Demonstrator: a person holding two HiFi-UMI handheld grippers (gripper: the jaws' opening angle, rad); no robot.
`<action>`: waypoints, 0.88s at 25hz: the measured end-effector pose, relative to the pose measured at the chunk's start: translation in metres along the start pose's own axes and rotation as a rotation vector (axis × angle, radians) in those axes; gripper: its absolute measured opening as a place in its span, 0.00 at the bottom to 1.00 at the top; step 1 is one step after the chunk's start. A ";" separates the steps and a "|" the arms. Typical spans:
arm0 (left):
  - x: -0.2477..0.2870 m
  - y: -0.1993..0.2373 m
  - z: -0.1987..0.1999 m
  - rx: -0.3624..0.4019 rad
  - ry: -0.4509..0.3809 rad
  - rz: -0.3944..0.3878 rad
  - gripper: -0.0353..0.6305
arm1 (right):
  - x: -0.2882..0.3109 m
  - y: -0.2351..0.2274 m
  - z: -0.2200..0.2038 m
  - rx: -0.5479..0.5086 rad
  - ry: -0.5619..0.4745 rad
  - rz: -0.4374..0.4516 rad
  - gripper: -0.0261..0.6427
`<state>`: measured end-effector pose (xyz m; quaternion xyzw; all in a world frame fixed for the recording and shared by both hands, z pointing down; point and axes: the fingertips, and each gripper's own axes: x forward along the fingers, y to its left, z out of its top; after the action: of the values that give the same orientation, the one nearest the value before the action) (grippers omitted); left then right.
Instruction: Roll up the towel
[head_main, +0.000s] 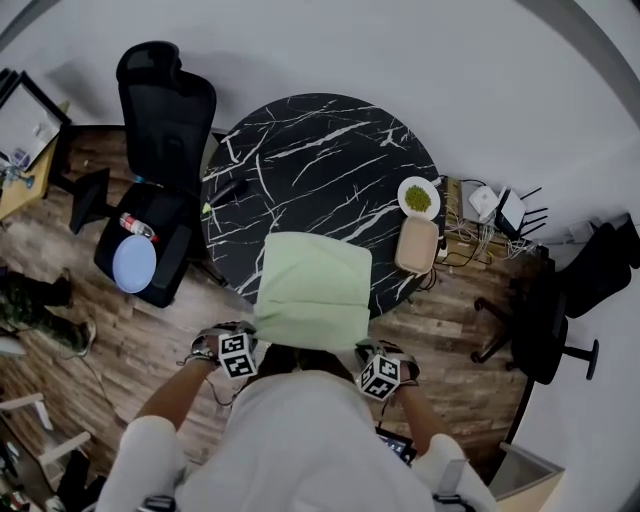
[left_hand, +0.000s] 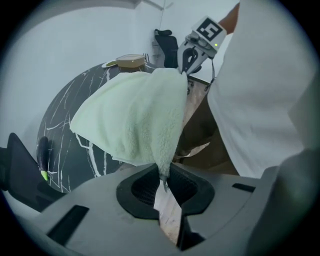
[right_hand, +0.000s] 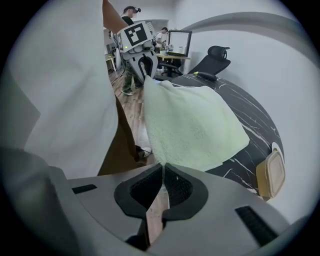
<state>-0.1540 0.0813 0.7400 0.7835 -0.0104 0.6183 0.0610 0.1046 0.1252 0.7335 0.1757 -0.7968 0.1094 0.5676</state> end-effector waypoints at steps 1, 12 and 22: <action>-0.001 -0.006 -0.002 0.003 0.001 -0.015 0.11 | -0.002 0.004 0.000 0.004 -0.002 0.009 0.05; -0.024 0.007 0.004 -0.027 -0.004 -0.056 0.11 | -0.033 -0.018 0.024 0.124 -0.075 0.049 0.05; -0.061 0.131 0.040 -0.081 -0.053 0.030 0.12 | -0.059 -0.145 0.072 0.260 -0.209 -0.062 0.05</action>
<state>-0.1418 -0.0566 0.6822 0.7963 -0.0489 0.5972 0.0832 0.1185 -0.0250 0.6506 0.2825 -0.8250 0.1754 0.4570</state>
